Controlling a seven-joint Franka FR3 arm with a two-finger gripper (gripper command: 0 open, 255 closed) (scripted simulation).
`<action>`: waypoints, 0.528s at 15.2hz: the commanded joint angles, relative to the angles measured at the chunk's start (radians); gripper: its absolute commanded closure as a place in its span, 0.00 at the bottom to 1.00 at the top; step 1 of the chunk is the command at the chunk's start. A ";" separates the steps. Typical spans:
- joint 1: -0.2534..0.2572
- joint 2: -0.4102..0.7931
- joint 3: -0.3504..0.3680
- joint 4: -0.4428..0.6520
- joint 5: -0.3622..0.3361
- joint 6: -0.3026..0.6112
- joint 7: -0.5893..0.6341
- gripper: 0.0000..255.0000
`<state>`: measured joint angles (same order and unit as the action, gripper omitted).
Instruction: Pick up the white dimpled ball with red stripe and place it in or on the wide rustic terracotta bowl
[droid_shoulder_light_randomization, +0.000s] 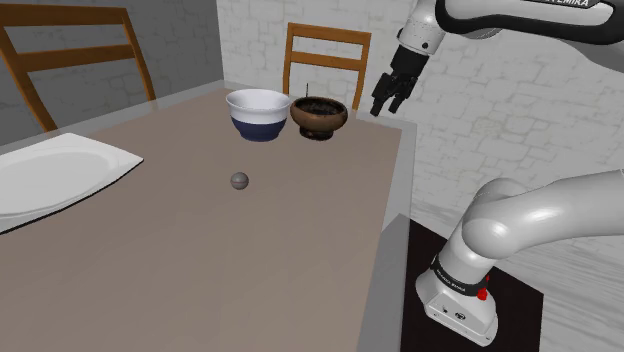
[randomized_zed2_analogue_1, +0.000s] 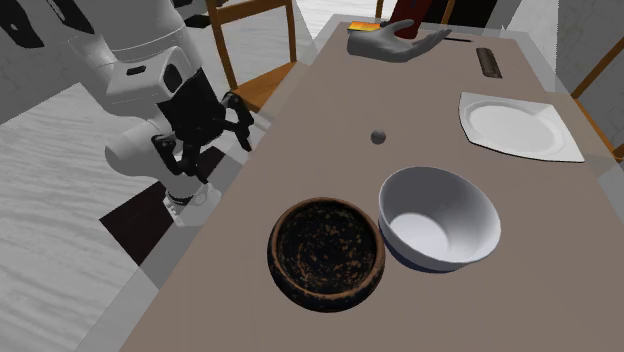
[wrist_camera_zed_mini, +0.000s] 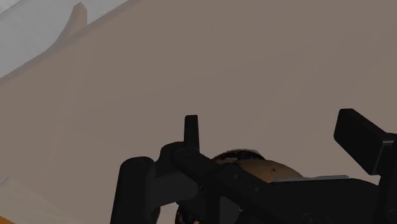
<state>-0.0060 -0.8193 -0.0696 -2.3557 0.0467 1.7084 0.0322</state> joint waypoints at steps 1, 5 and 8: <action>0.000 0.000 0.000 0.000 0.000 0.000 0.000 0.00; 0.033 0.048 0.088 0.001 0.037 0.052 0.075 0.00; 0.056 0.095 0.153 0.013 0.059 0.092 0.131 0.00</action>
<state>0.0422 -0.7424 0.0604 -2.3552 0.0980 1.7927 0.1428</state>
